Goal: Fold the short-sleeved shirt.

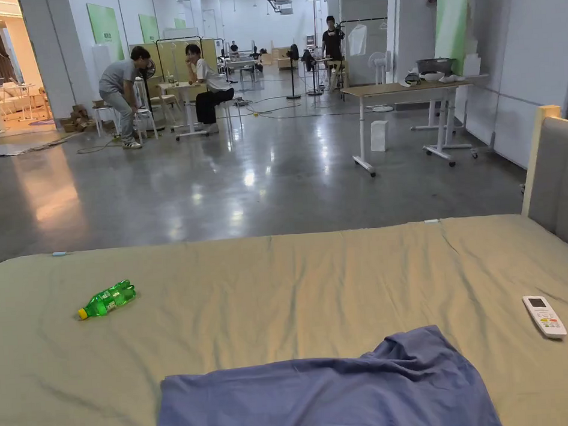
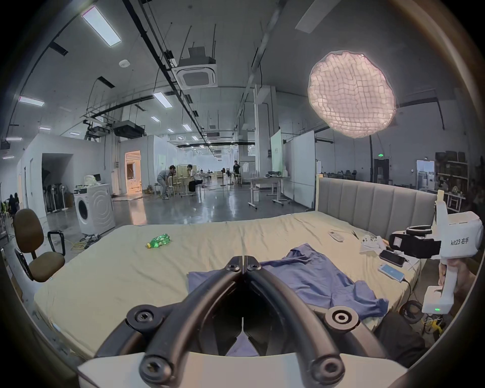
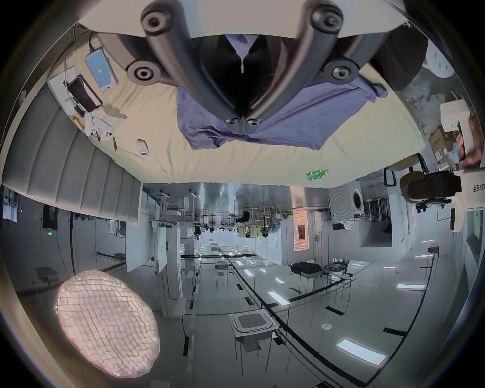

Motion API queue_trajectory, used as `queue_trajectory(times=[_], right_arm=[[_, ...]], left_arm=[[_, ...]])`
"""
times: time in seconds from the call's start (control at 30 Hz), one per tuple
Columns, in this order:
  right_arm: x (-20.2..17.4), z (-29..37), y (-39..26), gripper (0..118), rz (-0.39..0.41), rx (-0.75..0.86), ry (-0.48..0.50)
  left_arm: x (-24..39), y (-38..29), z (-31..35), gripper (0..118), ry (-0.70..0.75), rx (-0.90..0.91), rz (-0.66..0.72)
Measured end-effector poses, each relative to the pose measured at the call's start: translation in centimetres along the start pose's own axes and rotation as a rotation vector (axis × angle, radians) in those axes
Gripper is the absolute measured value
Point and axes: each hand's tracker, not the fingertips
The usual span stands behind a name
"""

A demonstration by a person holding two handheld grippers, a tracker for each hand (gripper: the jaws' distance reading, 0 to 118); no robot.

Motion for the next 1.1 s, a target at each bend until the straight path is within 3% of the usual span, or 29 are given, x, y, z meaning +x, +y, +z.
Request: queue_trajectory(times=[0.43,0.57,0.73,0.77,0.8,0.83,0.87,0.9,1.1], right_arm=[[0.8,0.4,-0.4,0,-0.046,-0.026,-0.018],[1.4,0.3,-1.5,0,-0.147,-0.078,-0.009],[1.3,0.1,-2.6,0,-0.078,-0.101,-0.033],[1.3,0.1,-2.7,0,-0.077,-0.107,-0.029],[1.3,0.1,-2.9,0,-0.082,-0.113,-0.026],[1.2,0.2,-3.0,0,-0.088,-0.119,-0.022],[1.2,0.1,-3.1,0,-0.1,-0.126,-0.019],[1.3,0.0,-3.2,0,-0.108,-0.132,-0.018],[1.3,-0.7,-4.0,0,-0.128,-0.186,-0.019]], left_arm=[[-2.6,-1.3,0.2,0,0.009,-0.075,0.095],[-5.1,-2.7,0.0,0,0.062,-0.158,0.111],[-9.0,-7.1,-1.4,0,0.063,-0.367,0.19],[-9.7,-8.2,-1.7,5,0.061,-0.411,0.215],[-10.2,-9.1,-2.1,17,0.064,-0.459,0.238],[-10.7,-10.2,-2.5,42,0.065,-0.503,0.256],[-11.1,-11.4,-2.8,59,0.074,-0.534,0.268],[-11.3,-12.4,-3.2,70,0.068,-0.573,0.266],[-11.2,-17.0,-6.8,72,-0.031,-0.74,0.288]])
